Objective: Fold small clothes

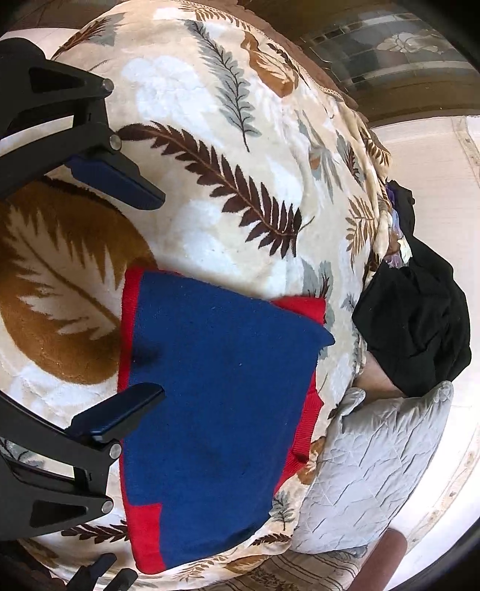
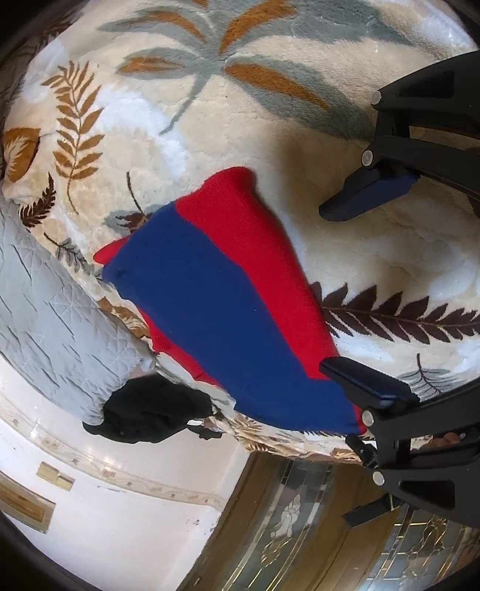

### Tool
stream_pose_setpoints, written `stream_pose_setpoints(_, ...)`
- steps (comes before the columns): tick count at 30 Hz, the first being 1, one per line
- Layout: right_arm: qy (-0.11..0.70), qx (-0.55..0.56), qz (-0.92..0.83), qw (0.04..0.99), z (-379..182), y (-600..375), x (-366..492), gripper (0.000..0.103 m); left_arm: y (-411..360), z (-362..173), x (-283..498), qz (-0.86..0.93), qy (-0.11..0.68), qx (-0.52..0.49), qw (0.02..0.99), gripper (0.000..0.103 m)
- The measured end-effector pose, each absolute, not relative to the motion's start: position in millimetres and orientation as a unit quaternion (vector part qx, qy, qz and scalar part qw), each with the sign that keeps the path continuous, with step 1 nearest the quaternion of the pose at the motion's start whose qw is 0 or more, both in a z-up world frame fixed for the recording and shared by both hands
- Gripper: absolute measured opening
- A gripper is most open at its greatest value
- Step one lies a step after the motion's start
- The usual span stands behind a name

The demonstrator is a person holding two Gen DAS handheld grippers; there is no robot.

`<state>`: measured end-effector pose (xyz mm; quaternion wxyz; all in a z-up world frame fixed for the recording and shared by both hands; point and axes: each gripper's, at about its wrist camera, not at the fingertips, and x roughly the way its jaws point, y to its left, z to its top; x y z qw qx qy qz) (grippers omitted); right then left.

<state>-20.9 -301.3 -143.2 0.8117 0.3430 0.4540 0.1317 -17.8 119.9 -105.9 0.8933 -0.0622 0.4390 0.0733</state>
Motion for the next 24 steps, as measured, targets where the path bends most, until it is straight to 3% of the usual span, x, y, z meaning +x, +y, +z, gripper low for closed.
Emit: stream_pose_setpoints(24,0.453,0.341,0.136,0.812,-144.3,-301.0,-21.8,0.079,107.8,-103.2,-15.2,0.052,0.433,-0.048,0.899,0.095)
